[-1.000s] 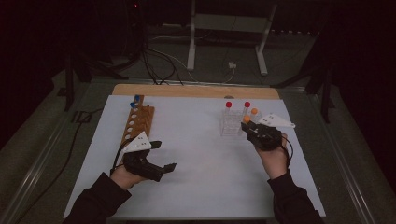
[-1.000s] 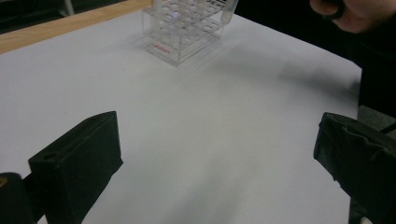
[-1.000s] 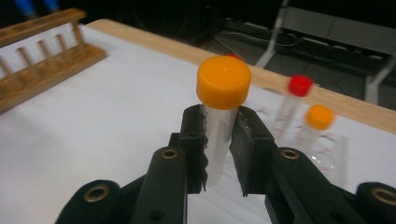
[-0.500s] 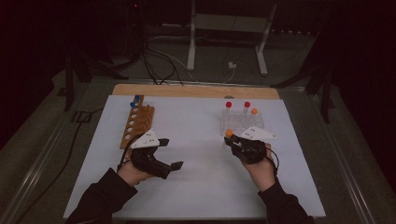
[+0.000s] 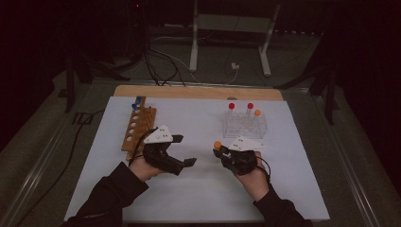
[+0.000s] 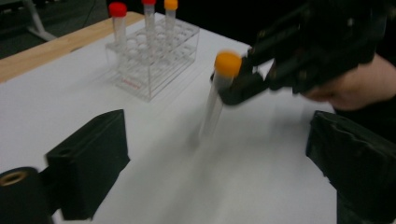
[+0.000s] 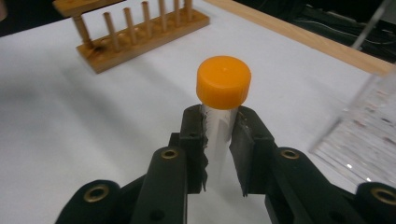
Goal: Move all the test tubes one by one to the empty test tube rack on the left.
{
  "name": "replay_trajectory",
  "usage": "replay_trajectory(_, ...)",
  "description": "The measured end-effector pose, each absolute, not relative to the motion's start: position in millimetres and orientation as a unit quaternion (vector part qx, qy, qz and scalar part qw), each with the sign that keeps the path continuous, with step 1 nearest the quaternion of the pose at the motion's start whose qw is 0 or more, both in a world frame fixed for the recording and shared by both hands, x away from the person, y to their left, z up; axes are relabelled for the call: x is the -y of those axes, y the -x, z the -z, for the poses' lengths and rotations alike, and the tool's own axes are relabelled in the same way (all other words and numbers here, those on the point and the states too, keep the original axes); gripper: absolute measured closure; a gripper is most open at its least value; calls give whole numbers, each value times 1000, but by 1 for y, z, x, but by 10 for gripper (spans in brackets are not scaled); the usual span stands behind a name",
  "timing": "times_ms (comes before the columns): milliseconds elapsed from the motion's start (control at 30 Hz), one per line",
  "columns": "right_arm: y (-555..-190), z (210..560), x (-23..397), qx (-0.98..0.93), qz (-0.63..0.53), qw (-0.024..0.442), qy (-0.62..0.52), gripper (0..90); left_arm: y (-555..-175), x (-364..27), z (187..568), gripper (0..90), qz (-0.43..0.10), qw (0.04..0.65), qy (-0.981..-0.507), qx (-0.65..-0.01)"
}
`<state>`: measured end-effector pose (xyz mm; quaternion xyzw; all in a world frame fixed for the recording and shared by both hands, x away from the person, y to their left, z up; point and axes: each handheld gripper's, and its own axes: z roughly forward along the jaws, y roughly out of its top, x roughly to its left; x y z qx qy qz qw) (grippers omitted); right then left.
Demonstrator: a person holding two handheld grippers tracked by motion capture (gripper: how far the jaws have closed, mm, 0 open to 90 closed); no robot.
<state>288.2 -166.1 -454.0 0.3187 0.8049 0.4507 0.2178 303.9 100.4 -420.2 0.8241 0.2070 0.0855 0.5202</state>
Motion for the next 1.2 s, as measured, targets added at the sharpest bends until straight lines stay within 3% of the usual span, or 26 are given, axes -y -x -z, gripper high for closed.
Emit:
replay_trajectory(433, -282, 457, 153, -814, -456, 196, -303, 749, -312, -69, 418, 299, -85, 528, -824, -188)
replay_trajectory(900, -281, 455, 153, -812, -460, 197, -300, 748, -317, -48, 430, 670, -96, 508, -839, -172)
replay_trajectory(1200, -282, 455, 155, -809, -461, 201, -304, 747, -317, -45, 429, 718, -106, 508, -837, -171)
